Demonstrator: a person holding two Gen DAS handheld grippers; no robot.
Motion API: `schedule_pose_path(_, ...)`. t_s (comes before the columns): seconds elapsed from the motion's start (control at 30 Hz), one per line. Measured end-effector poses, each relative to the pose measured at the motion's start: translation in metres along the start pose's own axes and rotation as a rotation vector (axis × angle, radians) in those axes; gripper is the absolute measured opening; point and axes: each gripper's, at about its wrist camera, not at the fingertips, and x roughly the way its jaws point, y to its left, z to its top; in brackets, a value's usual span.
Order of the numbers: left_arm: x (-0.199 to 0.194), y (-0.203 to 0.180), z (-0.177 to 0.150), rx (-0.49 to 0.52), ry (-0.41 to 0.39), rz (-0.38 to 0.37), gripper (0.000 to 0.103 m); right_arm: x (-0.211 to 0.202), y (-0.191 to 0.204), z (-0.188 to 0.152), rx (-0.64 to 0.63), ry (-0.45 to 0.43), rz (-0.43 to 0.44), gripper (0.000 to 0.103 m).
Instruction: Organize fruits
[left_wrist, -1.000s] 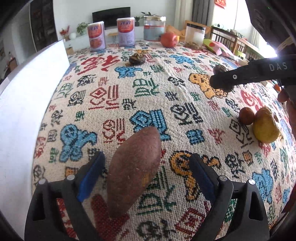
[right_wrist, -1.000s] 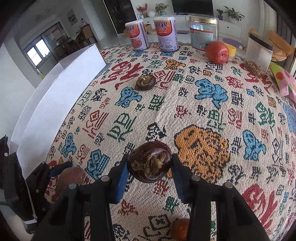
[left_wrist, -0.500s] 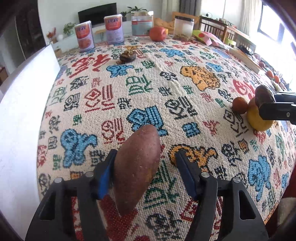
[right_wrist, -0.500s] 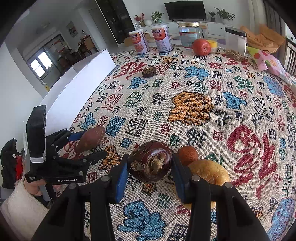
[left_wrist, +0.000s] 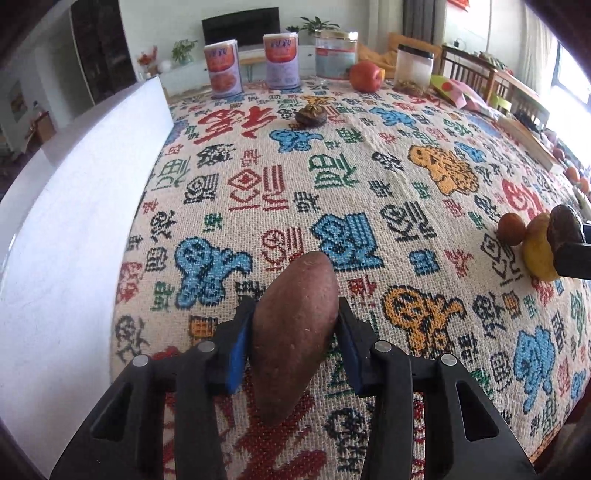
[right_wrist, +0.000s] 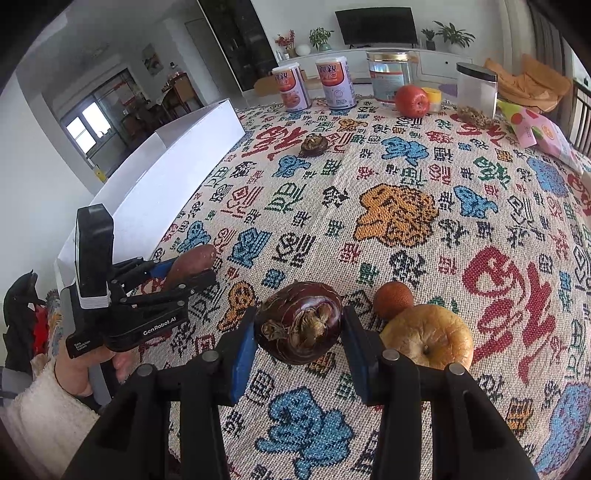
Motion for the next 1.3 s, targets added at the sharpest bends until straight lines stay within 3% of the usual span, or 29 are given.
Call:
schedule_pose_path(0.1, -0.006, 0.002, 0.0, -0.024, -0.005, -0.024, 0.044, 0.006, 0.002, -0.002, -0.002, 0.014, -0.002, 0.044)
schedule_pose_path(0.3, -0.075, 0.05, 0.012, -0.3, -0.069, -0.338, 0.044, 0.019, 0.02, 0.003, -0.053, 0.054, -0.009, 0.044)
schedule_pose_path(0.37, -0.111, 0.078, 0.019, -0.359, -0.13, -0.371, 0.044, 0.02, 0.039, 0.016, -0.088, 0.049, 0.018, 0.044)
schedule_pose_path(0.43, -0.142, 0.109, 0.026, -0.383, -0.193, -0.327, 0.044, 0.019, 0.068, 0.035, -0.135, 0.026, 0.06, 0.044)
schedule_pose_path(0.53, -0.162, 0.159, 0.028, -0.423, -0.221, -0.18, 0.044, 0.018, 0.125, 0.066, -0.226, -0.016, 0.14, 0.044)
schedule_pose_path(0.7, -0.115, 0.227, 0.002, -0.55, -0.05, 0.028, 0.044, 0.044, 0.228, 0.105, -0.386, -0.026, 0.229, 0.044)
schedule_pose_path(0.83, -0.09, 0.238, -0.025, -0.585, 0.045, 0.047, 0.044, 0.095, 0.28, 0.123, -0.448, 0.045, 0.229, 0.044)
schedule_pose_path(0.93, -0.087, 0.238, -0.035, -0.604, 0.059, 0.053, 0.046, 0.132, 0.299, 0.131, -0.468, 0.113, 0.186, 0.044)
schedule_pose_path(1.07, -0.098, 0.238, -0.039, -0.609, 0.022, 0.073, 0.067, 0.156, 0.303, 0.138, -0.422, 0.172, 0.189, 0.049)
schedule_pose_path(1.13, -0.11, 0.231, -0.035, -0.597, -0.021, 0.096, 0.072, 0.147, 0.296, 0.144, -0.367, 0.146, 0.222, 0.056)
schedule_pose_path(1.23, -0.129, 0.206, -0.022, -0.539, -0.097, 0.126, 0.089, 0.112, 0.277, 0.148, -0.336, 0.045, 0.243, 0.066)
schedule_pose_path(1.3, -0.138, 0.18, -0.014, -0.475, -0.136, 0.112, 0.09, 0.088, 0.256, 0.143, -0.337, -0.011, 0.221, 0.072)
